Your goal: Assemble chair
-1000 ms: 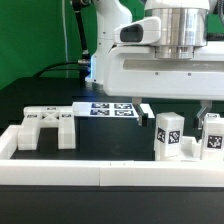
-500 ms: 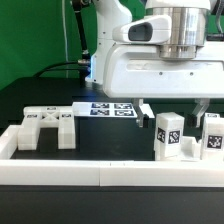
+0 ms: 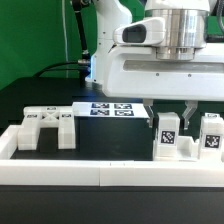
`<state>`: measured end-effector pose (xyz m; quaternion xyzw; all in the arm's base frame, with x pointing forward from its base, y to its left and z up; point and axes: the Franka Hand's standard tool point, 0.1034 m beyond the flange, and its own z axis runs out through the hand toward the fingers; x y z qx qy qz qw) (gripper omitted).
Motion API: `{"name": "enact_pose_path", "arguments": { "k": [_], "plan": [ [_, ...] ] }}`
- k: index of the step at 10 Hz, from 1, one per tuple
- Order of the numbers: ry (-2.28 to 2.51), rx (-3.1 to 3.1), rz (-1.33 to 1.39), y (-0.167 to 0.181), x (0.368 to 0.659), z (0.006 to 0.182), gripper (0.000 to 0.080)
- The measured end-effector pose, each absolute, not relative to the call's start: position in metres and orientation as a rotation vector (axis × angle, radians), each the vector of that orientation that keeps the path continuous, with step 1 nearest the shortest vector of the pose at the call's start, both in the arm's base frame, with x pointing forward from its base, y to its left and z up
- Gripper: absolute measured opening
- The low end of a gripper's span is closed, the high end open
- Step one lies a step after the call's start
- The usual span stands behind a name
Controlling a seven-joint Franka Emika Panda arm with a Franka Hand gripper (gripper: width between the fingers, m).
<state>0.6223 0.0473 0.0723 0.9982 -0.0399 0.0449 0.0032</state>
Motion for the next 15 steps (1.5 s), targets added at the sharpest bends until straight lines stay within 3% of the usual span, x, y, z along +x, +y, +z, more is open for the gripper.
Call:
{"name": "enact_pose_path", "arguments": {
  "k": [9,15],
  "plan": [
    [-1.335,2.889,0.134,0.0427,0.6230,0.0707,0.0290],
    [-1.901,2.587,0.113,0.0452,0.6239,0.0713,0.0290]
  ]
}}
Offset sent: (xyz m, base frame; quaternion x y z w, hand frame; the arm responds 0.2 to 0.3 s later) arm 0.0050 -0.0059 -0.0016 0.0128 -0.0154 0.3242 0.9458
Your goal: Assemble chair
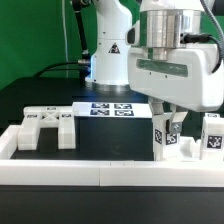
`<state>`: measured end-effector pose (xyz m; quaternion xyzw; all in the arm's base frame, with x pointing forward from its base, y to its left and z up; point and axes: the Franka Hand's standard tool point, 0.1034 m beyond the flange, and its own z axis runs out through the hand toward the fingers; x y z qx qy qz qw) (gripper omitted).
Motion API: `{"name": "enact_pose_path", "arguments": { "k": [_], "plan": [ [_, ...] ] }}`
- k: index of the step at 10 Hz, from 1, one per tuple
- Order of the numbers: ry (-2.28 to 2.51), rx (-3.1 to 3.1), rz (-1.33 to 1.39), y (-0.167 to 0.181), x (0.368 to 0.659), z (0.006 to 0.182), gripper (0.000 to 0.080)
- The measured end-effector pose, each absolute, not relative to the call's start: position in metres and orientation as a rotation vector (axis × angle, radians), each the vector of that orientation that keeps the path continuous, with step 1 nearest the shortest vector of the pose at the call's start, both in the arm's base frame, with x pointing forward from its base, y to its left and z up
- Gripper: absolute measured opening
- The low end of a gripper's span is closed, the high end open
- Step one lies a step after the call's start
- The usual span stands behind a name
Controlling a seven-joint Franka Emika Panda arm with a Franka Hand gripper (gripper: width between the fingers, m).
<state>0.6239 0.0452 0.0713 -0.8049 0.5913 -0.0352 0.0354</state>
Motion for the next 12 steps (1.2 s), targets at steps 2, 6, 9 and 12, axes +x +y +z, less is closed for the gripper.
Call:
{"name": "enact_pose_path", "arguments": {
  "k": [2,6,9,12],
  "plan": [
    [1.951,-2.360,-0.100,0.047,0.624,0.071,0.0290],
    [2.116,-2.202,-0.085,0.051,0.624,0.072,0.0291],
    [1.937,-2.400,-0.030,0.053,0.620,0.072,0.0469],
    [1.582,-2.658,-0.028,0.056,0.623,0.076,0.0647]
  ]
}}
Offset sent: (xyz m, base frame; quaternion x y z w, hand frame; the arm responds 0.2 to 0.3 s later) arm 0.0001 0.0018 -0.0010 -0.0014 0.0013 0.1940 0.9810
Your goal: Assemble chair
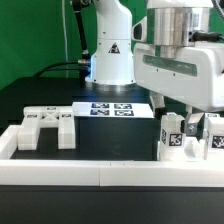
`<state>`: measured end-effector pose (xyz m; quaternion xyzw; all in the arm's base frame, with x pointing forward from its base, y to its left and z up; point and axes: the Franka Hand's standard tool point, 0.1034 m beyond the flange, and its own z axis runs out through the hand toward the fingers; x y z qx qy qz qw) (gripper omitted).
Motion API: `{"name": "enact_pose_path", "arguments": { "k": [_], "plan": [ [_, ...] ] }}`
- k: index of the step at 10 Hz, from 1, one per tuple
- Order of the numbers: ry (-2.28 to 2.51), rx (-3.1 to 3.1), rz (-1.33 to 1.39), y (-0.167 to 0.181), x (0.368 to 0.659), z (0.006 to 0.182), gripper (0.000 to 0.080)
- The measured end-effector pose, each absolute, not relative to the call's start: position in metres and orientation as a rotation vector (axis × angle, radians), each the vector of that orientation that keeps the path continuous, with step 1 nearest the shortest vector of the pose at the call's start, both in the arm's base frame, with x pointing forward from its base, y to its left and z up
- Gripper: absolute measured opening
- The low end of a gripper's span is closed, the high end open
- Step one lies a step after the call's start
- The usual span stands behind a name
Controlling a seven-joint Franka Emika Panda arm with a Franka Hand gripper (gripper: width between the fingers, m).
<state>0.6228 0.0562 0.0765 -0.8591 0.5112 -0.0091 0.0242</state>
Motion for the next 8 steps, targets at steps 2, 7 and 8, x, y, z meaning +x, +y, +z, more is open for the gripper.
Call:
{"name": "enact_pose_path", "arguments": {
  "k": [2,7,8],
  "plan": [
    [1.327,-2.795,-0.041,0.0541,0.6237,0.0768,0.0647],
    [0.726,-3.015,-0.055,0.0528,0.6238,0.0768,0.0649],
    [0.629,-3.039,-0.057,0.0530,0.6237,0.0768,0.0649]
  ]
}}
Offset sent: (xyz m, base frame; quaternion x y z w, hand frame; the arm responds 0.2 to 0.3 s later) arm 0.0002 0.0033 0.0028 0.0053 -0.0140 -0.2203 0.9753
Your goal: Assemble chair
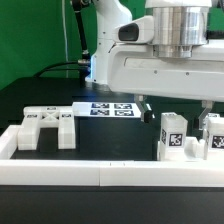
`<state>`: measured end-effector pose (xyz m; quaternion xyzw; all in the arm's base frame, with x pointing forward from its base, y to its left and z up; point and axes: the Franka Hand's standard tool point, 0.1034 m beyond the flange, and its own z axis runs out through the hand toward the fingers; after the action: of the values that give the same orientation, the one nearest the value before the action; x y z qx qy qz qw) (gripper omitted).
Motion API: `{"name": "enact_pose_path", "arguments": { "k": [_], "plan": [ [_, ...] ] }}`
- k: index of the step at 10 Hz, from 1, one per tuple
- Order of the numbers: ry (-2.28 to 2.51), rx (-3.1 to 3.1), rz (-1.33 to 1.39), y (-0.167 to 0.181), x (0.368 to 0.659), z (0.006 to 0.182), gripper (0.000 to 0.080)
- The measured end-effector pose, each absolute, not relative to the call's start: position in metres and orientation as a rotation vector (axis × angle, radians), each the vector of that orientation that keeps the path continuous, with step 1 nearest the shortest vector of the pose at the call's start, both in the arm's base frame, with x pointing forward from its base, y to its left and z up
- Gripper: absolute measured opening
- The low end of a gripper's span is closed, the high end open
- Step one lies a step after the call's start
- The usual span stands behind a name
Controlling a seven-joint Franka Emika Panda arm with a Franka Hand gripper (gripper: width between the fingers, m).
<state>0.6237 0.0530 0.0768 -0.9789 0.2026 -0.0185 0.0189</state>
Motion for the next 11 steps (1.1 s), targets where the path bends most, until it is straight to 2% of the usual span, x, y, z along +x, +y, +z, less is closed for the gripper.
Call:
{"name": "enact_pose_path", "arguments": {
  "k": [6,7,8,9,11],
  "plan": [
    [0.075,-3.137,-0.062,0.0515,0.6231,0.0762,0.0629],
    [0.079,-3.137,-0.062,0.0514,0.6230,0.0761,0.0489],
    [0.079,-3.137,-0.062,0.0513,0.6230,0.0761,0.0489],
    [0.104,-3.136,-0.061,0.0513,0.6229,0.0760,0.0292],
    [0.201,-3.129,-0.061,0.0514,0.6228,0.0759,0.0289]
  ]
}}
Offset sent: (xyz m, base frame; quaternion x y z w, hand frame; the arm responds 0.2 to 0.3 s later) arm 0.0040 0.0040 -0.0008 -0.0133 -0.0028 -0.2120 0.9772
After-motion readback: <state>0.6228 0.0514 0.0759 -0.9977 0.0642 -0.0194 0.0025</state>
